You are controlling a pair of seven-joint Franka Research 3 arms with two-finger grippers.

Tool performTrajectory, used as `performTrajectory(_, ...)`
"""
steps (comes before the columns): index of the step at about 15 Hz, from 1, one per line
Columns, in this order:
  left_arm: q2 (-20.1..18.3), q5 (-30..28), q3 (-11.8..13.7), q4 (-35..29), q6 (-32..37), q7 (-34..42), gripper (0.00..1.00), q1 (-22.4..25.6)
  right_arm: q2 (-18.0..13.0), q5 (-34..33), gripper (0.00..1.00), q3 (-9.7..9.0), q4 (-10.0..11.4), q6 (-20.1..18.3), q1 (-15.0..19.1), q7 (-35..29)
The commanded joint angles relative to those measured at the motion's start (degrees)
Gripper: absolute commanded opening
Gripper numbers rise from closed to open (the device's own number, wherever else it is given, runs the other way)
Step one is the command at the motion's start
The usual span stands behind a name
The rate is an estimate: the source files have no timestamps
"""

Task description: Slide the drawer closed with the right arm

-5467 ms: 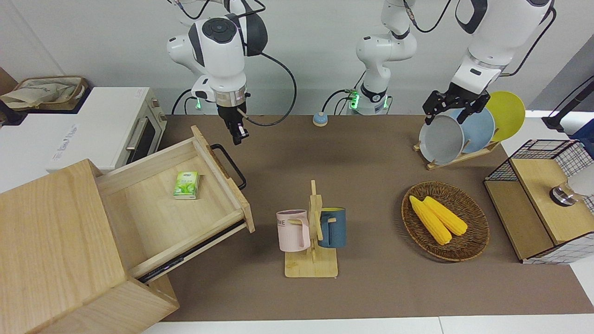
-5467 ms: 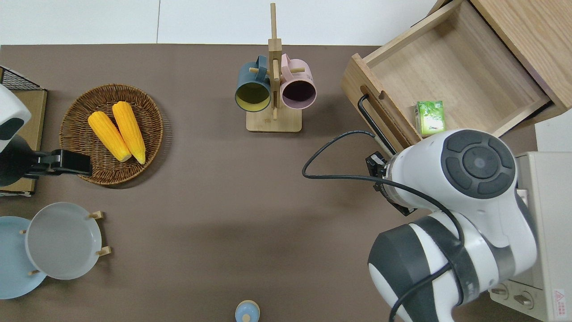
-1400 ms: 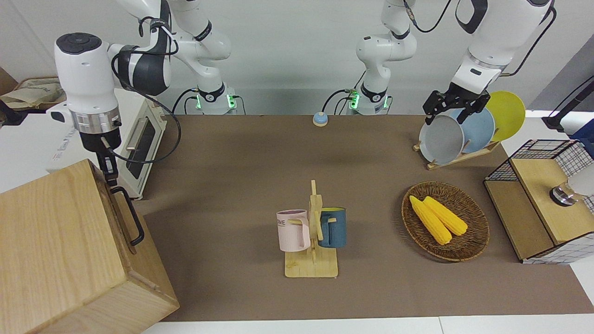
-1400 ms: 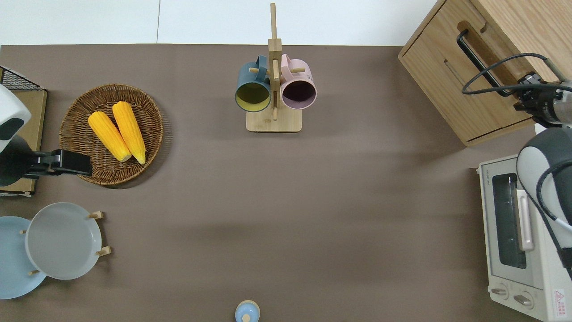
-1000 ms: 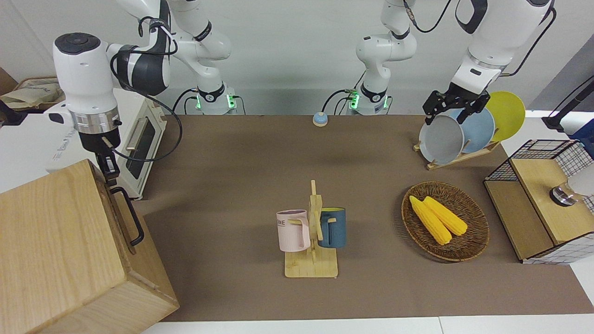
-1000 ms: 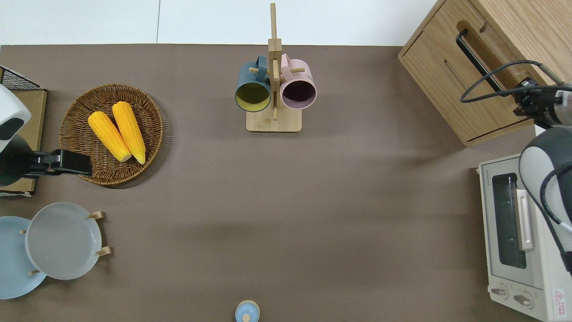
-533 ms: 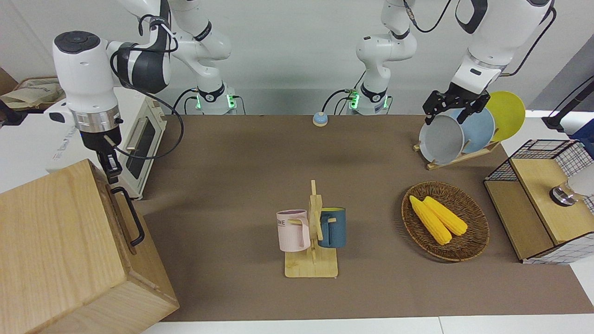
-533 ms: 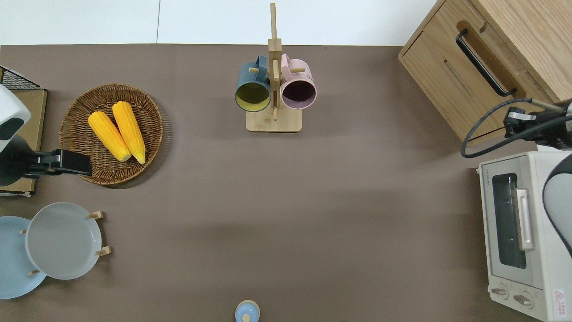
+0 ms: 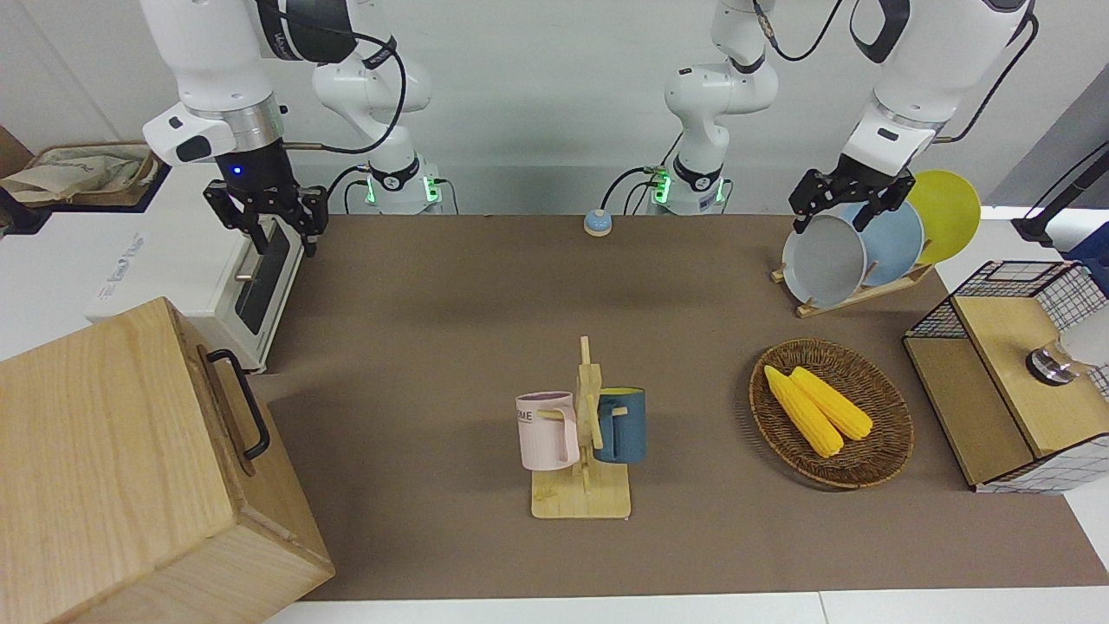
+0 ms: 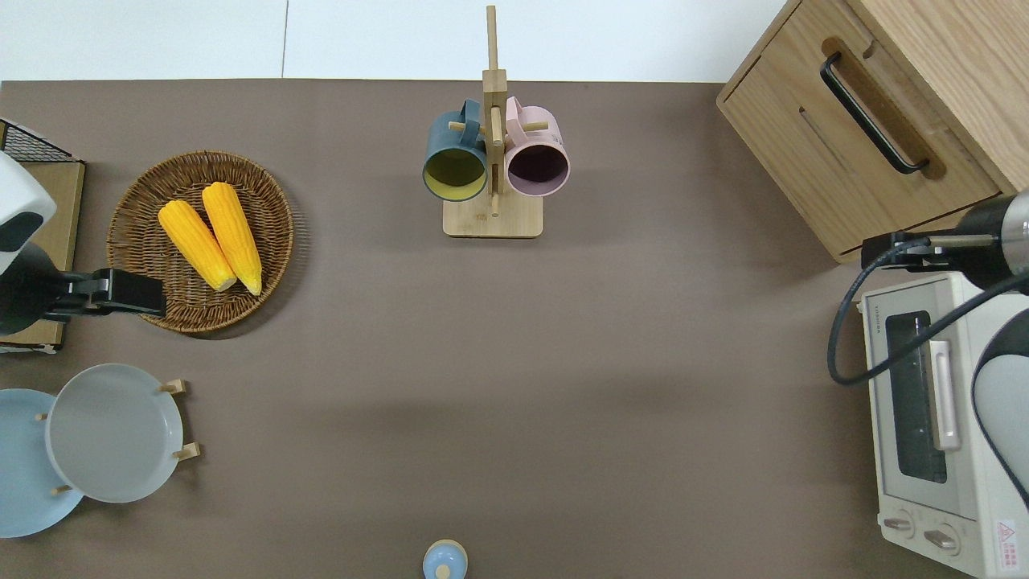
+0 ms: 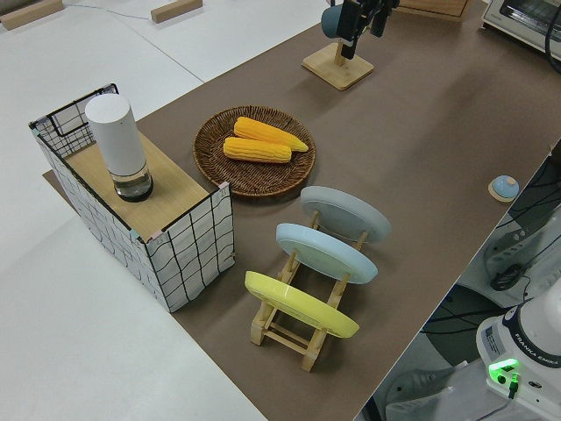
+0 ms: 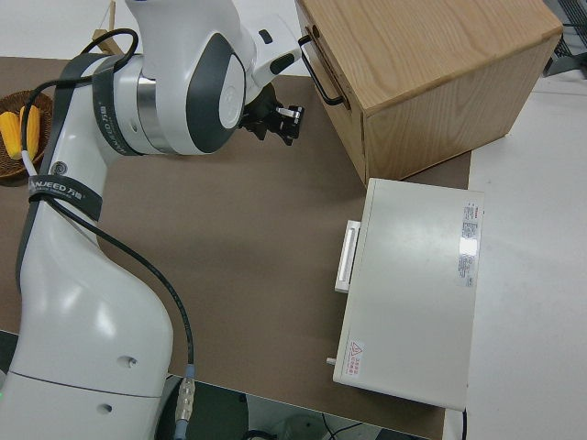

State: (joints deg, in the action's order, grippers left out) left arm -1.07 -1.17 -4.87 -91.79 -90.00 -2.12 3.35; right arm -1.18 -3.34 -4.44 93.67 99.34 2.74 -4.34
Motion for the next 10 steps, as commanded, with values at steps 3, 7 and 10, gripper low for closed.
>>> performTrajectory(3,-0.5,0.7,0.2,0.0,0.3,0.3,1.00,-0.3,-1.3,2.0,0.987,-0.22,0.3,-1.6,0.4,5.6)
performTrajectory(7,-0.5,0.7,0.1,0.0,0.3,0.4,1.00,-0.3,-1.5,2.1,0.987,-0.39,0.2,-2.0,-0.5,5.6)
performTrajectory(10,-0.5,0.7,0.2,0.0,0.3,0.4,1.00,-0.4,-1.7,2.2,0.987,0.04,0.2,-6.0,-2.0,5.7)
